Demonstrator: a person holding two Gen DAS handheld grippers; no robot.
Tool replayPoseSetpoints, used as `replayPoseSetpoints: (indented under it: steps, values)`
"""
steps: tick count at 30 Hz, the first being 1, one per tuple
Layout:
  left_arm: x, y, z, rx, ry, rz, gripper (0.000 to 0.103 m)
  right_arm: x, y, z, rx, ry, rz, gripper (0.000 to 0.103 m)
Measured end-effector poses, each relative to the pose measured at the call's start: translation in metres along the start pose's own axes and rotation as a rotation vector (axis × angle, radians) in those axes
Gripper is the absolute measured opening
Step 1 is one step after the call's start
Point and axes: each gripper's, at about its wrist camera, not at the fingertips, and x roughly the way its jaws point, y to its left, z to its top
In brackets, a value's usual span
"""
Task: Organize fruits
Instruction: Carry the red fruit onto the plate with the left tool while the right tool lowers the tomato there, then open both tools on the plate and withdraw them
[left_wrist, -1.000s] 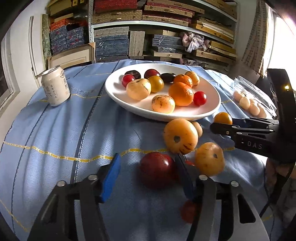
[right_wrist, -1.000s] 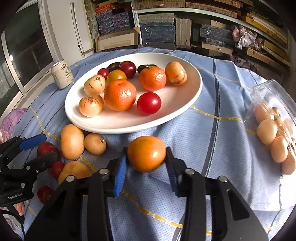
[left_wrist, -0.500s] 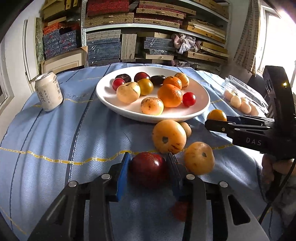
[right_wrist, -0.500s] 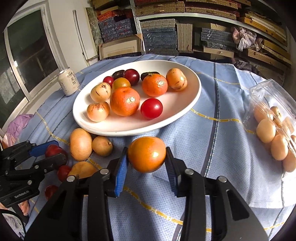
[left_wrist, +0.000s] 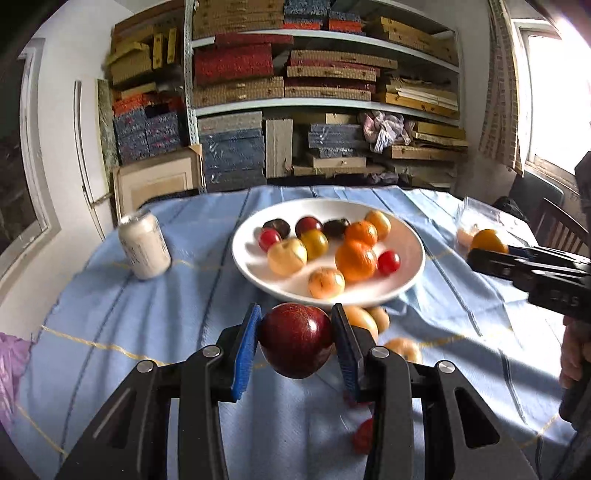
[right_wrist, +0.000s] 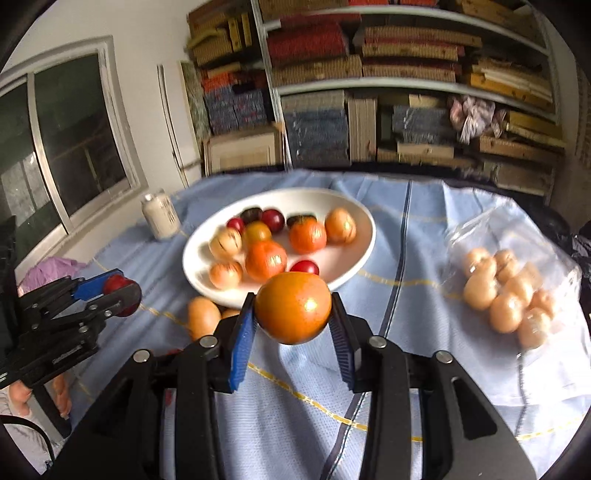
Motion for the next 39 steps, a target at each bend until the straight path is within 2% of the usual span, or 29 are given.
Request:
replayPoseSetpoints:
  steps: [6,11,20,29,34,39]
  values:
    - [0.000,-0.001,0.029,0.037,-0.024,0.030,0.039,-0.018,0.005,0.027,-0.024,-0.041,-0.014,0.038]
    - [0.015,0.002,0.052,0.040,-0.024,0.037,0.039,-0.009,0.005,0.053,-0.024,-0.043,-0.013,0.038]
    - [0.075,0.014,0.083,0.017,0.023,0.043,0.039,0.055,0.003,0.090,-0.003,-0.013,-0.009,0.038]
    - [0.153,0.025,0.097,-0.012,0.113,0.041,0.039,0.153,-0.007,0.101,-0.014,0.123,-0.034,0.038]
    - [0.180,0.025,0.091,-0.018,0.156,0.035,0.040,0.178,-0.007,0.098,-0.022,0.168,-0.042,0.038]
    - [0.183,0.023,0.091,-0.018,0.159,0.032,0.040,0.187,-0.005,0.095,-0.034,0.183,-0.046,0.039]
